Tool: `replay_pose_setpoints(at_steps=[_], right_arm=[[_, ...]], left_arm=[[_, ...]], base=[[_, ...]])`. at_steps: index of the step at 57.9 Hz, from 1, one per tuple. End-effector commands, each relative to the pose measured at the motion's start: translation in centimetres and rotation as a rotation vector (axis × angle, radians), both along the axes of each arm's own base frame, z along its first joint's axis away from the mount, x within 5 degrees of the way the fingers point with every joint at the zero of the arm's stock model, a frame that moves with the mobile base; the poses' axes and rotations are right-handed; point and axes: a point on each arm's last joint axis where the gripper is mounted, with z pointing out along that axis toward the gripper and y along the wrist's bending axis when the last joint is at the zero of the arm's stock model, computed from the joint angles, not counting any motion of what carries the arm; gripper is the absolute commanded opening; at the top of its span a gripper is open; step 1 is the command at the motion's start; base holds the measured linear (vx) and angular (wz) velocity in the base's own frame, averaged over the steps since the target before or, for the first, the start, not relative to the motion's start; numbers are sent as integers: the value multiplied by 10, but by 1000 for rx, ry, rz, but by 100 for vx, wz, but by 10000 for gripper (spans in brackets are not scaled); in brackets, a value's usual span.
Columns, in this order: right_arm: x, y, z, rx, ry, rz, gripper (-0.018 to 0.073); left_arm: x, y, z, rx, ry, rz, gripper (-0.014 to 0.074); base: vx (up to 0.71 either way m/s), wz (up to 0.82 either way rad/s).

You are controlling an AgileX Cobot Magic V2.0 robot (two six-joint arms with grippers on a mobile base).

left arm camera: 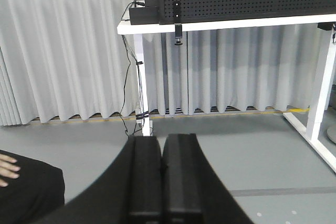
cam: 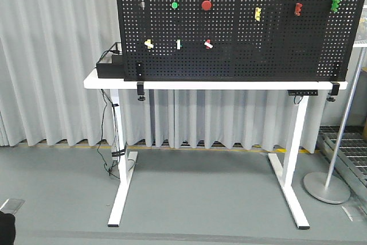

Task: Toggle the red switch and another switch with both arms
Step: 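Drive the base forward toward the black pegboard with switches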

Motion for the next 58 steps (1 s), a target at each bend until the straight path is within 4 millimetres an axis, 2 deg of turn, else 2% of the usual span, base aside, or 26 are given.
replay_pose_setpoints(at_steps=[1, 58], right_arm=[[1, 0, 6, -15, -88, -1, -6], [1, 0, 6, -15, -88, -1, -6]], left_arm=[[0, 0, 1, -20, -63, -2, 2], [0, 0, 1, -20, -63, -2, 2]], base=[[0, 0], [1, -1]])
